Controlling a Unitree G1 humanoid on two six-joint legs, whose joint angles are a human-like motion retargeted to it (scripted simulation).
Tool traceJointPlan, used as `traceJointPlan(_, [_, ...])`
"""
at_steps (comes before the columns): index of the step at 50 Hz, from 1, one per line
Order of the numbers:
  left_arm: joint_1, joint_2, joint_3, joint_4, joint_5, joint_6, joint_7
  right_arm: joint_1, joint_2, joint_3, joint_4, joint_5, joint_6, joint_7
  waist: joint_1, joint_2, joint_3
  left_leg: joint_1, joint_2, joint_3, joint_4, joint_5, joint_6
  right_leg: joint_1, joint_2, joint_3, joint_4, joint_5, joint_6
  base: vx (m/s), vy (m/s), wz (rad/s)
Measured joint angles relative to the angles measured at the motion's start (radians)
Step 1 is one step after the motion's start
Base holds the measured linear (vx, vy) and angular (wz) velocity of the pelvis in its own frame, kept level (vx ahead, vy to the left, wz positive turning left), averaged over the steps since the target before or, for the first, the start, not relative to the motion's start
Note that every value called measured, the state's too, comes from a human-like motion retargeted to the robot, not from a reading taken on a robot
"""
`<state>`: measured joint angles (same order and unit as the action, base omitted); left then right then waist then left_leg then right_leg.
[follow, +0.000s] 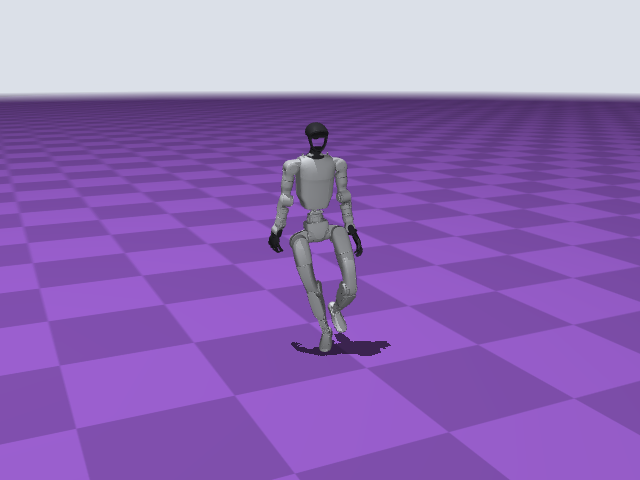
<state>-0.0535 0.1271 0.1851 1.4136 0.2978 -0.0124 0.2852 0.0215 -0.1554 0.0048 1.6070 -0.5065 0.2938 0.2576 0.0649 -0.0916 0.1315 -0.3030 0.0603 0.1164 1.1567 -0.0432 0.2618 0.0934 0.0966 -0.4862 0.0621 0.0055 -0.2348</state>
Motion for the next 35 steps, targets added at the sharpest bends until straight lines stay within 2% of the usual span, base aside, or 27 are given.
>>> traceJointPlan(2, [0.032, -0.015, 0.014, 0.015, 0.024, -0.023, -0.029, -0.042, 0.005, -0.004, 0.042, 0.038, 0.033, -0.023, 0.018, 0.009, -0.014, 0.021, 0.009, 0.119, -0.184, -0.010, 0.000, 0.028, -0.007, -0.001, -0.014, 0.005, 0.040, 0.56, 0.66, -0.34])
traceJointPlan(3, [0.051, -0.022, 0.014, 0.020, 0.041, -0.023, -0.055, -0.064, 0.010, -0.005, 0.057, 0.062, 0.046, -0.021, 0.025, 0.010, -0.019, 0.032, -0.018, 0.175, -0.300, 0.002, 0.000, 0.041, -0.021, 0.008, -0.022, 0.013, 0.063, 0.43, 0.85, -0.03])
traceJointPlan(5, [0.083, -0.036, 0.001, 0.031, 0.077, 0.000, -0.120, -0.099, 0.019, -0.018, 0.065, 0.105, 0.055, -0.001, 0.014, 0.012, -0.037, 0.040, -0.175, 0.186, -0.618, 0.109, 0.000, 0.049, -0.072, -0.013, -0.041, 0.030, 0.122, 0.30, 0.80, 0.51])
traceJointPlan(8, [0.091, -0.020, -0.004, 0.075, 0.129, 0.062, -0.252, -0.141, 0.034, -0.027, -0.006, 0.140, 0.027, 0.049, 0.000, 0.057, -0.029, 0.053, -0.235, -0.005, -0.916, 0.198, -0.203, 0.100, -0.012, -0.028, -0.057, -0.009, 0.137, 0.39, 0.17, 0.36])
traceJointPlan(10, [0.094, -0.013, -0.004, 0.111, 0.153, 0.089, -0.318, -0.154, 0.045, -0.017, -0.076, 0.152, -0.003, 0.047, -0.001, 0.079, -0.023, 0.045, -0.234, -0.068, -1.007, 0.182, -0.277, 0.141, 0.020, -0.027, -0.067, -0.038, 0.148, 0.32, 0.02, -0.06])
traceJointPlan(11, [0.095, -0.009, -0.003, 0.127, 0.162, 0.104, -0.340, -0.156, 0.050, -0.003, -0.113, 0.158, -0.020, 0.031, 0.005, 0.086, -0.023, 0.040, -0.232, -0.067, -1.026, 0.191, -0.285, 0.162, 0.027, -0.031, -0.069, -0.054, 0.157, 0.51, 0.05, -0.32])
traceJointPlan(12, [0.096, -0.006, -0.003, 0.141, 0.170, 0.116, -0.359, -0.157, 0.054, 0.011, -0.149, 0.163, -0.036, 0.013, 0.011, 0.090, -0.023, 0.036, -0.231, -0.061, -1.038, 0.209, -0.280, 0.180, 0.032, -0.029, -0.068, -0.070, 0.166, 0.64, 0.09, -0.32])
traceJointPlan(13, [0.096, -0.003, -0.005, 0.150, 0.177, 0.122, -0.370, -0.156, 0.057, 0.022, -0.184, 0.164, -0.051, -0.009, 0.013, 0.087, -0.025, 0.034, -0.230, -0.044, -1.035, 0.245, -0.246, 0.190, 0.030, -0.016, -0.062, -0.085, 0.175, 0.60, 0.09, -0.15])
traceJointPlan(15, [0.099, -0.001, -0.009, 0.158, 0.188, 0.113, -0.359, -0.148, 0.060, 0.039, -0.246, 0.155, -0.076, -0.047, 0.014, 0.064, -0.038, 0.028, -0.243, 0.030, -0.981, 0.197, -0.128, 0.211, -0.001, -0.054, -0.048, -0.103, 0.202, 0.58, 0.10, 0.02])
traceJointPlan(17, [0.105, -0.004, -0.005, 0.162, 0.188, 0.105, -0.324, -0.138, 0.063, 0.052, -0.277, 0.120, -0.087, -0.058, 0.017, 0.052, -0.054, 0.005, -0.251, 0.036, -0.909, 0.140, -0.071, 0.225, -0.018, -0.047, -0.018, -0.101, 0.224, 0.64, 0.11, -0.18])
traceJointPlan(18, [0.105, -0.006, 0.001, 0.162, 0.184, 0.105, -0.308, -0.132, 0.066, 0.060, -0.286, 0.104, -0.087, -0.064, 0.023, 0.046, -0.060, -0.005, -0.265, -0.012, -0.874, 0.118, -0.064, 0.224, -0.029, -0.034, 0.009, -0.087, 0.236, 0.59, 0.06, -0.40])
traceJointPlan(20, [0.109, -0.012, 0.010, 0.153, 0.169, 0.100, -0.288, -0.117, 0.072, 0.072, -0.284, 0.081, -0.082, -0.085, 0.028, 0.032, -0.072, 0.021, -0.280, -0.032, -0.859, 0.083, -0.032, 0.213, -0.050, -0.012, 0.074, -0.004, 0.298, 0.57, 0.05, -0.40])
traceJointPlan(23, [0.089, -0.014, 0.005, 0.145, 0.126, 0.080, -0.292, -0.114, 0.075, 0.070, -0.240, 0.067, -0.058, -0.127, 0.024, 0.054, -0.088, 0.078, -0.239, -0.015, -0.881, 0.043, 0.000, 0.162, -0.056, 0.009, 0.217, 0.201, 0.371, 0.53, 0.09, -0.27])
traceJointPlan(25, [0.068, -0.018, 0.011, 0.130, 0.109, 0.081, -0.297, -0.112, 0.077, 0.071, -0.208, 0.070, -0.036, -0.157, 0.004, 0.094, -0.087, 0.116, -0.197, -0.049, -0.877, 0.021, 0.000, 0.101, -0.048, 0.006, 0.380, 0.284, 0.362, 0.41, 0.06, -0.16])
traceJointPlan(28, [0.011, -0.006, -0.009, 0.092, 0.095, 0.087, -0.299, -0.117, 0.079, 0.053, -0.163, 0.113, -0.025, -0.177, -0.037, 0.138, -0.063, 0.158, -0.126, -0.037, -0.867, -0.015, 0.000, -0.017, -0.086, -0.062, 0.634, 0.175, 0.313, 0.45, 0.05, 0.13])
traceJointPlan(30, [-0.032, 0.012, -0.047, 0.063, 0.093, 0.096, -0.291, -0.109, 0.080, 0.039, -0.140, 0.155, -0.017, -0.162, -0.059, 0.144, -0.048, 0.183, -0.109, -0.033, -0.875, -0.025, 0.000, -0.085, -0.112, -0.107, 0.687, 0.119, 0.289, 0.33, -0.03, 0.38])
traceJointPlan(35, [-0.116, 0.041, -0.111, -0.048, 0.136, 0.100, -0.261, -0.066, 0.075, 0.011, -0.095, 0.193, -0.013, -0.103, -0.078, 0.099, -0.041, 0.248, -0.127, 0.020, -0.932, -0.040, 0.000, -0.225, -0.153, -0.136, 0.516, -0.055, 0.237, 0.24, -0.05, 0.25])
